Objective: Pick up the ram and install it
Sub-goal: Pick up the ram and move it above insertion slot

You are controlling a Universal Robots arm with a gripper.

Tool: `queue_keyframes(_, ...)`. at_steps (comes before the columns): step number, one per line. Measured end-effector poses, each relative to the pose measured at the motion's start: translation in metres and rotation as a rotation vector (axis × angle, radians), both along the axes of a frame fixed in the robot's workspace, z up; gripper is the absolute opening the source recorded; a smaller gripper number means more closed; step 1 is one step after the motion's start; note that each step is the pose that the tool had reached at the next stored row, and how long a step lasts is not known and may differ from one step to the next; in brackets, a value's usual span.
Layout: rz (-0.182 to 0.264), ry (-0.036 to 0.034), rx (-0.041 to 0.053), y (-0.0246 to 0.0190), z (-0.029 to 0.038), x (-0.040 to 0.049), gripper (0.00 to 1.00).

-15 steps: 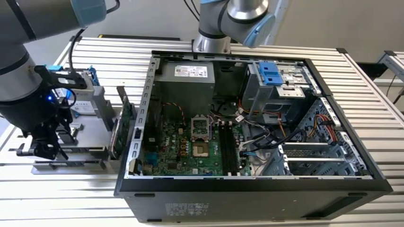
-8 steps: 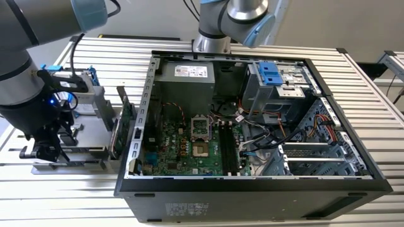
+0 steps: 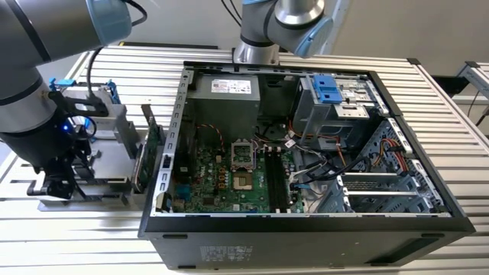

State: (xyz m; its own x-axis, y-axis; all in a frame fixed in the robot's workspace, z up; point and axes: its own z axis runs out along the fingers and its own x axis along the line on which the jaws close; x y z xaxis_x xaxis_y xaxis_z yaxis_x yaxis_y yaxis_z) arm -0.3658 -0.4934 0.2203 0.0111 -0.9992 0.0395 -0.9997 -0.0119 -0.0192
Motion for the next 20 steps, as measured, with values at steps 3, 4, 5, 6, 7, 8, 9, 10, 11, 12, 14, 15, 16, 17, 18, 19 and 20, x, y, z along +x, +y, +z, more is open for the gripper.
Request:
queue_keyframes(3,0.000,-0.0001,0.0000,-0.0003,-0.0032,0.0000,1.00)
queue_keyframes(4,0.000,-0.0001,0.0000,-0.0004,-0.0043,0.0000,1.00)
queue_keyframes(5,0.000,-0.0001,-0.0001,-0.0005,-0.0053,0.0000,1.00)
queue_keyframes(6,0.000,-0.0001,-0.0001,-0.0006,-0.0063,0.0000,1.00)
queue_keyframes(7,0.000,-0.0001,0.0000,-0.0007,-0.0073,0.0000,1.00)
queue_keyframes(8,0.000,0.0000,-0.0002,-0.0008,-0.0083,0.0000,1.00)
queue_keyframes(9,0.000,0.0001,-0.0003,-0.0010,-0.0091,0.0000,1.00)
queue_keyframes(10,0.000,0.0001,-0.0003,-0.0012,-0.0100,0.0000,1.00)
queue_keyframes(11,0.000,0.0000,-0.0002,-0.0014,-0.0110,0.0000,1.00)
queue_keyframes(12,0.000,-0.0002,-0.0001,-0.0016,-0.0120,0.0000,1.00)
queue_keyframes(14,0.000,0.0000,-0.0003,-0.0019,-0.0139,0.0000,1.00)
queue_keyframes(15,0.000,0.0000,-0.0003,-0.0020,-0.0149,0.0000,1.00)
queue_keyframes(16,0.000,-0.0001,-0.0003,-0.0021,-0.0160,0.0000,1.00)
queue_keyframes(17,0.000,-0.0001,-0.0003,-0.0022,-0.0170,0.0000,1.00)
queue_keyframes(18,0.000,0.0000,-0.0005,-0.0023,-0.0179,0.0000,1.00)
queue_keyframes(19,0.000,-0.0001,-0.0006,-0.0023,-0.0188,0.0000,1.00)
queue_keyframes(20,0.000,0.0000,-0.0007,-0.0024,-0.0198,0.0000,1.00)
